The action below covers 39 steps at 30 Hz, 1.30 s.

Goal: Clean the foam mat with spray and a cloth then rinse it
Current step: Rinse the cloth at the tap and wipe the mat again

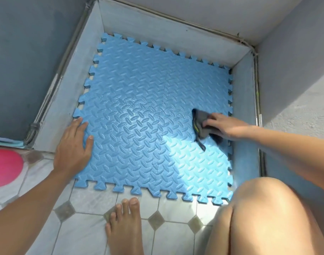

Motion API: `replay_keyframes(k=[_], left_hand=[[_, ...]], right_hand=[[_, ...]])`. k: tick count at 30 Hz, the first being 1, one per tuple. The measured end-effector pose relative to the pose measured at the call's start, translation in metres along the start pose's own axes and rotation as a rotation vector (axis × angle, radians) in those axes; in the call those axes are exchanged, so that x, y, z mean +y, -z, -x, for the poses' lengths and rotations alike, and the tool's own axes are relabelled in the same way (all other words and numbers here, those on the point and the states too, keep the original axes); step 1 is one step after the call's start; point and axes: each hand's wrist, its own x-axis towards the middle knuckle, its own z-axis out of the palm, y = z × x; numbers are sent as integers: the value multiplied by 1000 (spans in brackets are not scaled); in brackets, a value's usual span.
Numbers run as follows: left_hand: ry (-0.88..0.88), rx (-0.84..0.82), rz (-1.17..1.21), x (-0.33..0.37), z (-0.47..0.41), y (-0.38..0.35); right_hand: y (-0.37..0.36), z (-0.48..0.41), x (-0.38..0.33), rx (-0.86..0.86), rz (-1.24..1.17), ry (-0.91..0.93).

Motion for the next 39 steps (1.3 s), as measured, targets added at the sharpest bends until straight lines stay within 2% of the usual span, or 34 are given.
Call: replay_keyframes(k=[3,5,6,8,11,14,16,18,21,26,28,30,32,34,36,39], left_hand=[[12,-6,12,0,-1,-1],[15,-7,12,-1,-1,-2],[16,-8,9,-1,-1,-2],[16,-3,10,-2,-1,-2],[1,6,18,-3,-2,-3],[-8,14,26,-3,-1,-2],[-18,15,27,-4,-1,-3],[-19,13,32,-6,-2,-2],[-12,0,34,-7,-2,-3],[-6,9,26,-7,-2,-3],[-5,13,14,-6,-3,-3],[-3,11,3,-5,-3,-3],[5,2,-1,-3,-1,-2],[7,-1,-3,-4,-2,-1],[7,-3,0,-4,-2,-1],[-5,0,4,-4,-2,-1]], right_hand=[[5,-44,4,389,-275,-589],[13,-93,-26,558,-452,-813],[21,-119,-46,600,-516,-846],[42,-171,-88,634,-595,-782],[72,-243,-153,579,-604,-494],[87,-293,-214,474,-459,-195],[92,-305,-224,435,-374,-112],[95,-305,-204,464,-339,-107],[95,-288,-136,559,-349,-294],[63,-223,25,652,-412,-857],[62,-201,37,601,-481,-1064],[67,-206,12,552,-475,-1136],[69,-225,-36,612,-494,-992],[67,-242,-91,688,-511,-751],[57,-245,-149,675,-514,-511],[32,-215,-227,564,-489,-148]])
